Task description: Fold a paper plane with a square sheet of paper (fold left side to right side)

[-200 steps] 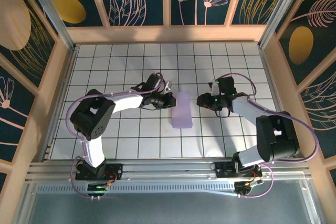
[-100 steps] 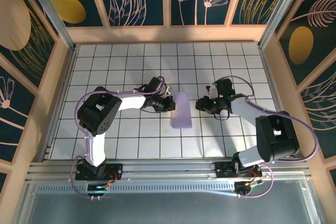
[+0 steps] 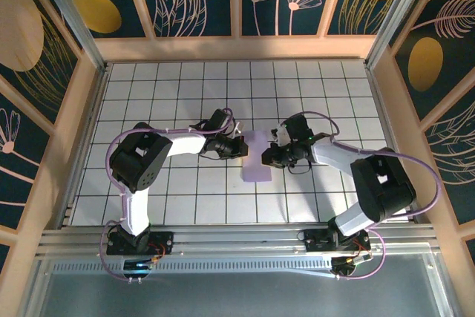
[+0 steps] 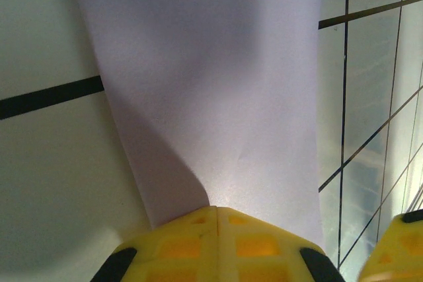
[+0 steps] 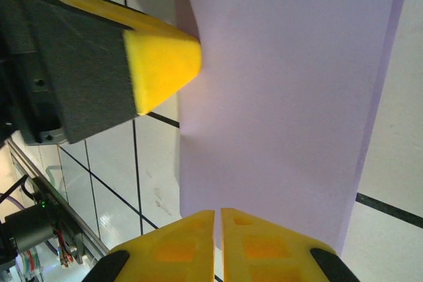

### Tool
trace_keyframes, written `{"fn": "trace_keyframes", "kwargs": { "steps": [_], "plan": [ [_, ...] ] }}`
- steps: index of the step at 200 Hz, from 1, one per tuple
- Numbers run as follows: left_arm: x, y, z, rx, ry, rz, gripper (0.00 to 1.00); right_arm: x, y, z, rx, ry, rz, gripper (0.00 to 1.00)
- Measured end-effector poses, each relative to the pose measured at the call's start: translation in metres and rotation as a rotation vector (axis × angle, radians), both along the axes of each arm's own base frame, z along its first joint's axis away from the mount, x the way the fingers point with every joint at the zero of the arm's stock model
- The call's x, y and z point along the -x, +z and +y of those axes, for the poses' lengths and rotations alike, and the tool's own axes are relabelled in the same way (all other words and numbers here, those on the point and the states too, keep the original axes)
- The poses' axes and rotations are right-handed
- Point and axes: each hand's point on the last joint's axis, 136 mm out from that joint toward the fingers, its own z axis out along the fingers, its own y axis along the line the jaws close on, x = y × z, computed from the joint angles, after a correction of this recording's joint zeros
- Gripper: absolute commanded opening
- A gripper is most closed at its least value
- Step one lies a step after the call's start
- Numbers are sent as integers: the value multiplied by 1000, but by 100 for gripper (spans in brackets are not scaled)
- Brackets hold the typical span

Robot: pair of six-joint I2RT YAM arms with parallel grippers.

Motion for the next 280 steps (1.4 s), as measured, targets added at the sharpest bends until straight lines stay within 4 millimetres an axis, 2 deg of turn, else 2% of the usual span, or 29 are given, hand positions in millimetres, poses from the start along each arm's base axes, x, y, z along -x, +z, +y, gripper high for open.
{"fn": "trace_keyframes", "kwargs": {
  "steps": [31, 68, 110, 154, 280],
  "plan": [
    [0, 0, 0, 2, 0, -2, 6, 7, -17, -1, 38, 5, 45, 7],
    [0, 2, -2, 14, -6, -3, 6, 19, -39, -11, 101, -5, 106, 0],
    [-1, 6, -7, 51, -11, -9, 5, 18, -40, -13, 111, -9, 101, 0],
    [7, -4, -1, 43, -5, 12, 5, 18, -41, -13, 124, -8, 99, 0],
    [-2, -8, 3, 31, 26, 18, 3, 18, -43, -14, 159, 9, 93, 0]
  ]
}}
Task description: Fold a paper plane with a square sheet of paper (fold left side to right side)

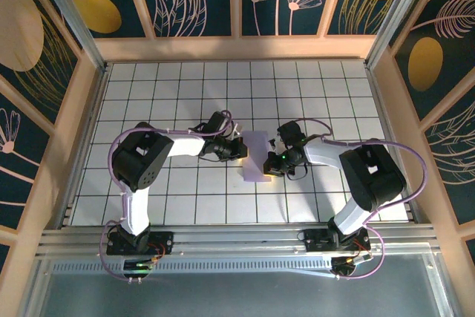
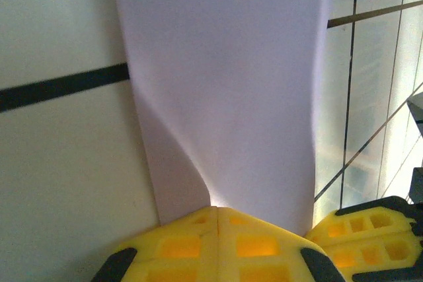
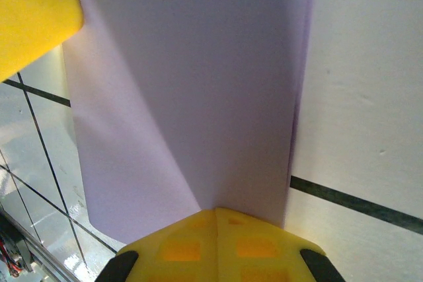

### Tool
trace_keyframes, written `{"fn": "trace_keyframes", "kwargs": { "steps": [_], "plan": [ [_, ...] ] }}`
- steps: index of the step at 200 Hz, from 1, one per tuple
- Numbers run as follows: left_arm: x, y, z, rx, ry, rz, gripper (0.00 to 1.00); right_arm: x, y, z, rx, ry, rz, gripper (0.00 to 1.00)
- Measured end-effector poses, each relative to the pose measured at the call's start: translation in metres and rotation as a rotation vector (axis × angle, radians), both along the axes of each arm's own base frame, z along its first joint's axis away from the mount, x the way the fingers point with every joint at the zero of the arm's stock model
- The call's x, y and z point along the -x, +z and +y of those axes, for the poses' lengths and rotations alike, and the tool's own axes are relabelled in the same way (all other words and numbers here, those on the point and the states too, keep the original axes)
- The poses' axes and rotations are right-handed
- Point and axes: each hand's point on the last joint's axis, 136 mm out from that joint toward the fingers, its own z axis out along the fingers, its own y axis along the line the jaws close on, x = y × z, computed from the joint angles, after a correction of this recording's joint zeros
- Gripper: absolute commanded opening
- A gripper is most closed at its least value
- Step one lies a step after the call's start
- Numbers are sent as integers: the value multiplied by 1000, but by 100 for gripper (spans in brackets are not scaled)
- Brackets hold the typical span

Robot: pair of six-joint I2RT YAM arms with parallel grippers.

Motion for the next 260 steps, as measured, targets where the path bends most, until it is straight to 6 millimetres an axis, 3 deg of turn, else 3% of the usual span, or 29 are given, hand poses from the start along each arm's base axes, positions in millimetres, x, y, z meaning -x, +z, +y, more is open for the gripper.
{"fn": "trace_keyframes", "kwargs": {
  "steps": [34, 107, 135, 155, 181, 232, 260],
  "plan": [
    [-11, 1, 3, 2, 19, 0, 3, 0, 0, 0, 0, 0, 0, 0],
    [-64, 1, 28, -30, 124, -59, 3, 0, 0, 0, -1, 0, -1, 0],
    [-74, 2, 36, -41, 149, -77, 2, 0, 0, 0, -1, 0, -1, 0],
    [-73, 4, 38, -44, 153, -92, 1, 0, 0, 0, -1, 0, -2, 0],
    [-58, 12, 40, -28, 137, -98, 1, 0, 0, 0, -1, 0, -1, 0],
    [-17, 32, -11, 58, -12, -118, 1, 0, 0, 0, -1, 0, -1, 0],
    [-20, 25, -16, 54, -13, -111, 2, -1, 0, 0, -1, 0, -2, 0]
  ]
}}
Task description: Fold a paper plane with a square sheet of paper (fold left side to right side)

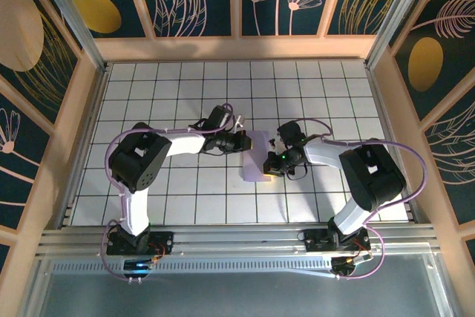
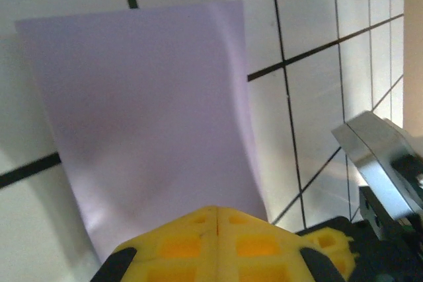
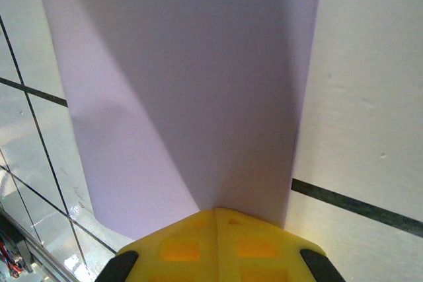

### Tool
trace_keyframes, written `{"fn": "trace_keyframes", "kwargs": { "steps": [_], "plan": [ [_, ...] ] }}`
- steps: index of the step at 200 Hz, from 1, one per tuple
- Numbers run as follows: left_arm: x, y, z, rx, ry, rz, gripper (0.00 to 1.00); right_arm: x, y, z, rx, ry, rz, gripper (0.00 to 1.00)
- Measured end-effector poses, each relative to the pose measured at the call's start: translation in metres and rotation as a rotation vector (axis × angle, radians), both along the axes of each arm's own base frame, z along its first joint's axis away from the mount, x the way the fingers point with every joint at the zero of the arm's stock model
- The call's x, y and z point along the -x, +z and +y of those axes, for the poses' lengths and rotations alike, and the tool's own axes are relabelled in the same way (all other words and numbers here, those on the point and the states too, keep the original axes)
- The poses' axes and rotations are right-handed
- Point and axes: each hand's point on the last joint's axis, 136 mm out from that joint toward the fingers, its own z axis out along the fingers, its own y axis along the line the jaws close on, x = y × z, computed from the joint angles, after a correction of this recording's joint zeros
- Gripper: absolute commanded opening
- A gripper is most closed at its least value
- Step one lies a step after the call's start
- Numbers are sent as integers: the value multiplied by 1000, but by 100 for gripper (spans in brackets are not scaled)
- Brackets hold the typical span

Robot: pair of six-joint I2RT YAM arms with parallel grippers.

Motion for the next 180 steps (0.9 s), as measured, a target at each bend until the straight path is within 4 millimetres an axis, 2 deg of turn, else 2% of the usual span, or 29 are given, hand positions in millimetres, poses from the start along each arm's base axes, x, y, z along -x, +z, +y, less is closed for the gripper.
{"fn": "trace_keyframes", "kwargs": {
  "steps": [38, 84, 142, 180],
  "plan": [
    [-17, -13, -1, -25, 29, -1, 1, 0, 0, 0, 1, 0, 1, 0],
    [-29, -21, 11, -51, 73, -2, 1, 0, 0, 0, 1, 0, 1, 0],
    [-38, -22, 14, -50, 86, 6, 1, 0, 0, 0, 4, 0, 0, 0],
    [-57, -22, 19, -54, 119, -3, 1, 0, -1, 0, 6, 0, -2, 0]
  ]
}}
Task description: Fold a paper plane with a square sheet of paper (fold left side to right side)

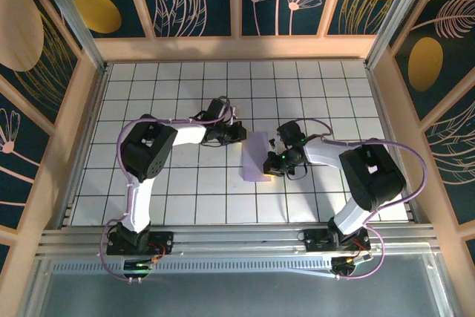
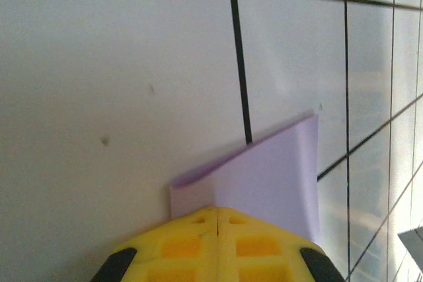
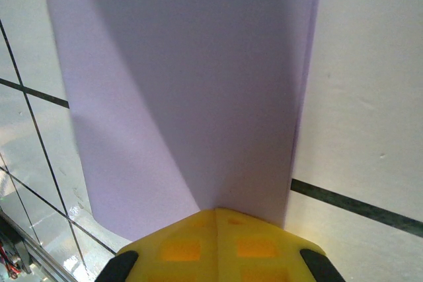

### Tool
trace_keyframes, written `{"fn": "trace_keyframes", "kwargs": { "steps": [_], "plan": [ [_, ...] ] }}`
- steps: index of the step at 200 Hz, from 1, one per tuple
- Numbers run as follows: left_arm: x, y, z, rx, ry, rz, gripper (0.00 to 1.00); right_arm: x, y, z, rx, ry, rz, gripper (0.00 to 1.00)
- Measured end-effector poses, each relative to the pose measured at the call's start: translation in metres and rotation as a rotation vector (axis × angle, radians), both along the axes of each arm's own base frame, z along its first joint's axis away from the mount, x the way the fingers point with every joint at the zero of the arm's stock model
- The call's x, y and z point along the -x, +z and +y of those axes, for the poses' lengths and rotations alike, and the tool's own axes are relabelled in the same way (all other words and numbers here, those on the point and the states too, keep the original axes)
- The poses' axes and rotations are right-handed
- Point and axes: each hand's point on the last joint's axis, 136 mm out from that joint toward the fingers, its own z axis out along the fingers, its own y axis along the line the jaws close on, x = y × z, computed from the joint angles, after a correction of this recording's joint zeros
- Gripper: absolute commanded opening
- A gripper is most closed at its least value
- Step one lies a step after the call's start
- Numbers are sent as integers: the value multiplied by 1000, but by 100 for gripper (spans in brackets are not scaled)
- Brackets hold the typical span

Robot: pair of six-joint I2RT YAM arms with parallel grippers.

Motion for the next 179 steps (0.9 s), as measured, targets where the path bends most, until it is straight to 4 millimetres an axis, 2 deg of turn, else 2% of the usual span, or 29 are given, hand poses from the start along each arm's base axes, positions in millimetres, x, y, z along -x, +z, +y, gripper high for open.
{"fn": "trace_keyframes", "kwargs": {
  "steps": [48, 106, 126, 147, 160, 179],
  "plan": [
    [-25, 1, 4, -5, 35, -26, 0, 0, 0, 0, 0, 0, 0, 0],
    [-37, 2, 15, -44, 62, -76, 0, 0, 0, 0, 0, 0, -2, 0],
    [-28, 8, 23, -52, 63, -81, 0, 0, 0, 0, 1, 0, -2, 0],
    [-10, 28, 28, -44, 48, -95, 0, 0, 0, 0, 1, 0, -2, 0],
    [3, 43, 24, -28, 26, -114, 0, 0, 0, 0, 1, 0, -2, 0],
    [33, 62, 6, 8, -40, -131, 0, 0, 0, 0, 1, 0, -3, 0]
  ]
}}
